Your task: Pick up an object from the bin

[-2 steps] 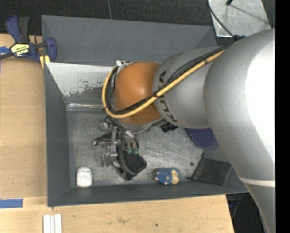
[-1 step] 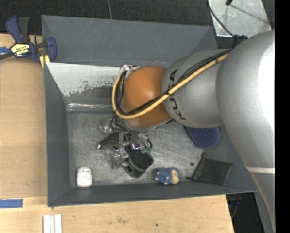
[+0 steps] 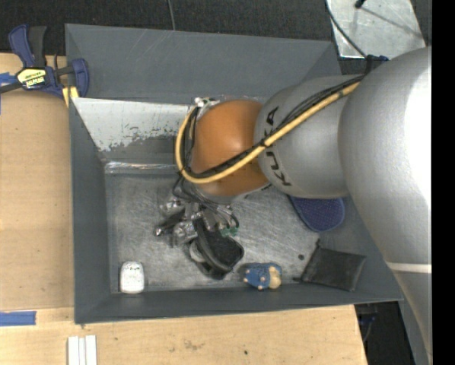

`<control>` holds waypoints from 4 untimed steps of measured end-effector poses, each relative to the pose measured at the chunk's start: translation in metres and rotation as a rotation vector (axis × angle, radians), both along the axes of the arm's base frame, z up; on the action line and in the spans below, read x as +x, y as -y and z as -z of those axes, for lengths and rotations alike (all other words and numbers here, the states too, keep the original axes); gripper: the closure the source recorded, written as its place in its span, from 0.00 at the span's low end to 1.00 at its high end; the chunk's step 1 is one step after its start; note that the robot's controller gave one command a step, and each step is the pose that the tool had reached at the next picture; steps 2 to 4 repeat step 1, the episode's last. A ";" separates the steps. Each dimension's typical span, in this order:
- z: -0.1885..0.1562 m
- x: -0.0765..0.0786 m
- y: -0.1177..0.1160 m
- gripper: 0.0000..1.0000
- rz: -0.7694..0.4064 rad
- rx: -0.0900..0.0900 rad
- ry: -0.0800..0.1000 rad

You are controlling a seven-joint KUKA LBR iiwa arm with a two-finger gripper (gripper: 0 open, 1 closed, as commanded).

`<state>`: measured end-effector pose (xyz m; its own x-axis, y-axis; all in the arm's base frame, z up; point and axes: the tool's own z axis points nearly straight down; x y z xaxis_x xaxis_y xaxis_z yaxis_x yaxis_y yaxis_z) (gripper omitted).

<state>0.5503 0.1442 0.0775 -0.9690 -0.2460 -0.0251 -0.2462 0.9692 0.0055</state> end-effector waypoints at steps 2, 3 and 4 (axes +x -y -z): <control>-0.124 -0.013 0.002 1.00 -0.246 -0.013 -0.016; -0.124 -0.013 0.002 1.00 -0.246 -0.013 -0.016; -0.124 -0.013 0.002 1.00 -0.246 -0.013 -0.016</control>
Offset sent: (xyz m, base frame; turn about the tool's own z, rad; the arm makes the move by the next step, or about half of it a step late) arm -0.0141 -0.0021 0.1225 -0.2465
